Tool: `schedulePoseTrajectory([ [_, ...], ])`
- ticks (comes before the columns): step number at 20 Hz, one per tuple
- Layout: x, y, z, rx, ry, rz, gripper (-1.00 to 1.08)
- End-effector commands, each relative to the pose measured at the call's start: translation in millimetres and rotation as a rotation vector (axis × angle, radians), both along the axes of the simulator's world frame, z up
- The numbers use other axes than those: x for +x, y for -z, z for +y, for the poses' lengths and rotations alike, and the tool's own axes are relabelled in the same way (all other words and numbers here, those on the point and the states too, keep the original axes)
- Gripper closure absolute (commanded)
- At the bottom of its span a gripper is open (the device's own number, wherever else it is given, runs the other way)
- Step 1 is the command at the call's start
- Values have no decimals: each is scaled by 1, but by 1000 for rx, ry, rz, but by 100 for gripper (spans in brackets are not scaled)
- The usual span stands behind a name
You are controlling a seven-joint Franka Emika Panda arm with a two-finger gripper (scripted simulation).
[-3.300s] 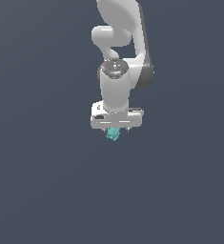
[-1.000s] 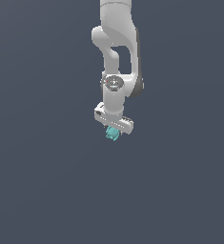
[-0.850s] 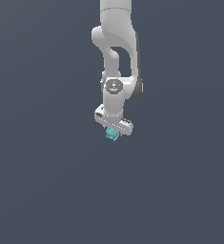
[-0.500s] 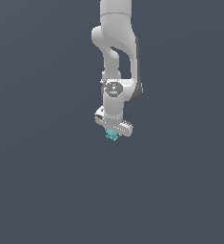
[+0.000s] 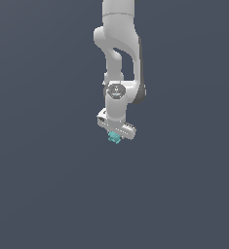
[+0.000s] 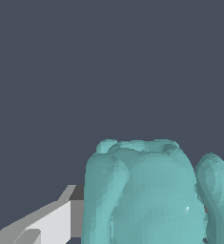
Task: Pick up the object and move it to a goal position.
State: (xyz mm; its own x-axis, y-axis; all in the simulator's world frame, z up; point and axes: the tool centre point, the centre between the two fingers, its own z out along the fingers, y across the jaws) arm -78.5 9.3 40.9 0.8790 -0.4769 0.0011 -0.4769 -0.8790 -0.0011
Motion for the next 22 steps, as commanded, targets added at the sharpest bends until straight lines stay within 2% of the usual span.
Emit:
schedulePoseTrajectory([
  [1, 0, -1, 1, 0, 0, 0, 108],
  [10, -11, -25, 35, 0, 0, 0, 108],
  [22, -42, -99, 138, -2, 0, 0, 108],
])
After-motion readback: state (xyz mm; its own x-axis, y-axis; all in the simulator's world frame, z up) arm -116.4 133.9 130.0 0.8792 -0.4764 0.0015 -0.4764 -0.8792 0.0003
